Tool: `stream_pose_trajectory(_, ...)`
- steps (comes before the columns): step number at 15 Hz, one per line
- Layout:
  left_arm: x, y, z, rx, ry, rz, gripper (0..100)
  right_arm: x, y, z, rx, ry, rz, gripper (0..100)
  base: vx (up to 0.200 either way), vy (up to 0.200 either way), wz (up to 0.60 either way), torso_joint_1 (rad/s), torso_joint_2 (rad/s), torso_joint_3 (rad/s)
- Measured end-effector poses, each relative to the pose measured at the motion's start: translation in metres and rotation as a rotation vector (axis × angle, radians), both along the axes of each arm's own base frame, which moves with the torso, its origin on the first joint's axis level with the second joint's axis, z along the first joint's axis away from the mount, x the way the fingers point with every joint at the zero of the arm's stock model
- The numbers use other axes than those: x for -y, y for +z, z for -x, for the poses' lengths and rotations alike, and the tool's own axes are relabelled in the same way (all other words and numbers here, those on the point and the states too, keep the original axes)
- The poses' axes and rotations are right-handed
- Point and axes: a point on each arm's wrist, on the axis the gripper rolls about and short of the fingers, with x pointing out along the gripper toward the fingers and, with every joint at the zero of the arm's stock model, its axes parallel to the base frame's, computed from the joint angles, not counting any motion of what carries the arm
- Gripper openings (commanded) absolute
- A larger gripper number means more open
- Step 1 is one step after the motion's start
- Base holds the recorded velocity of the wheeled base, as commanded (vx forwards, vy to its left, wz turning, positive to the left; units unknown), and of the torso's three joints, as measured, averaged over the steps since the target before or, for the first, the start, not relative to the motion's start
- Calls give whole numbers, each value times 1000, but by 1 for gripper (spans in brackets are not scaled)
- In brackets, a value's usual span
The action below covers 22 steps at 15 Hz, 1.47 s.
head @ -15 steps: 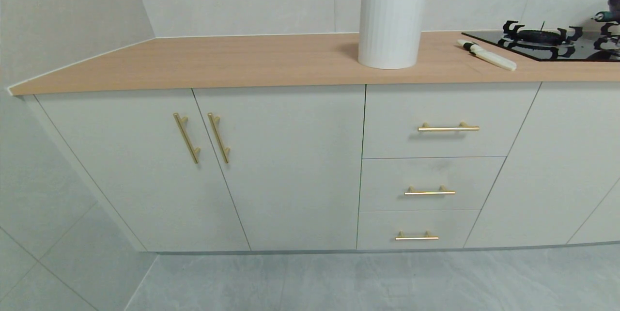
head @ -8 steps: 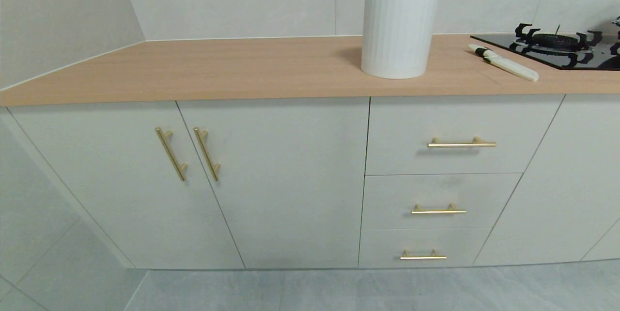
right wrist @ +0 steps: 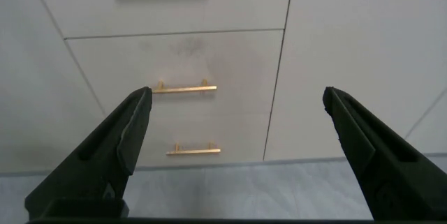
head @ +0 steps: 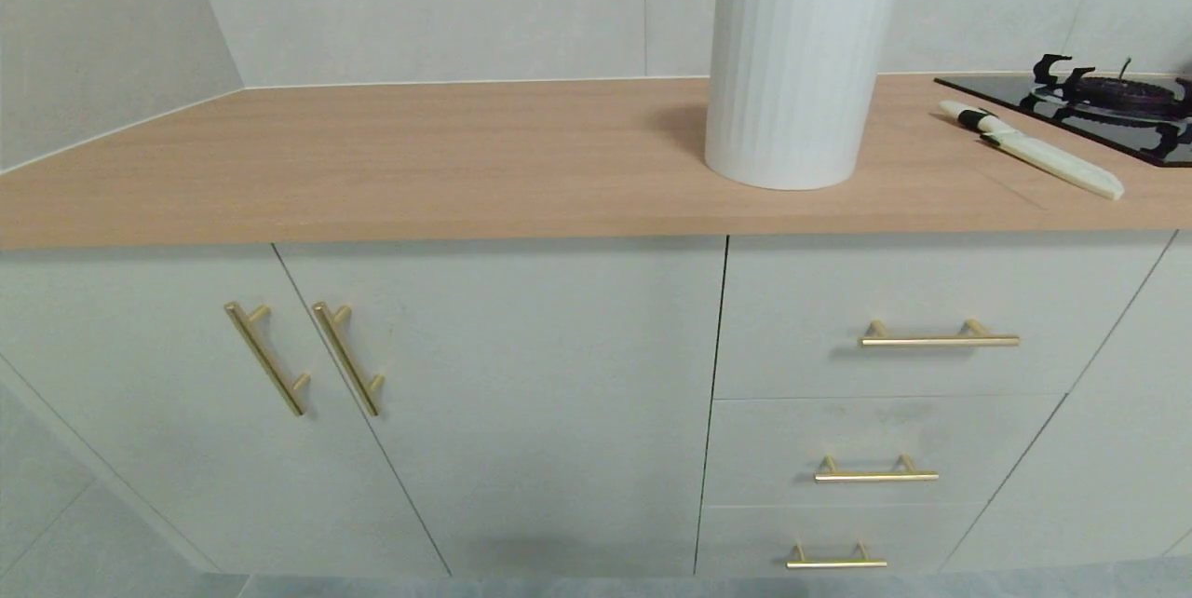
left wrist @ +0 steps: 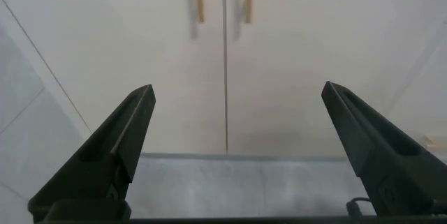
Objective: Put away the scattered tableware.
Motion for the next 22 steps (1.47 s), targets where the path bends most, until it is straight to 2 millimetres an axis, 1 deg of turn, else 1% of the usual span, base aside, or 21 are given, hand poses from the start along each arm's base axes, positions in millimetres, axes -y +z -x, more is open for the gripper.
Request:
stream_pose_trajectory(6, 0, 0, 0, 0, -1, 0, 100, 0, 0, 0, 0, 0, 0, 100, 200, 0, 0, 2, 1, 1)
stream_pose_trajectory(13, 0, 0, 0, 0, 0, 1, 100, 0, 0, 0, 1, -1, 0, 100, 0, 0, 0, 0, 0, 0)
stream_pose_trajectory(18, 0, 0, 0, 0, -1, 0, 100, 0, 0, 0, 1, -3, 0, 100, 0, -200, 0, -1, 2, 2)
stream_pose_trajectory(19, 0, 0, 0, 0, 0, 0, 100, 0, 0, 0, 1, 0, 0, 100, -200, -200, 0, 2, -2, 2)
stream_pose_trajectory(22, 0, 0, 0, 0, 0, 1, 100, 0, 0, 0, 2, -1, -1, 100, 0, -200, 0, 2, 4, -1)
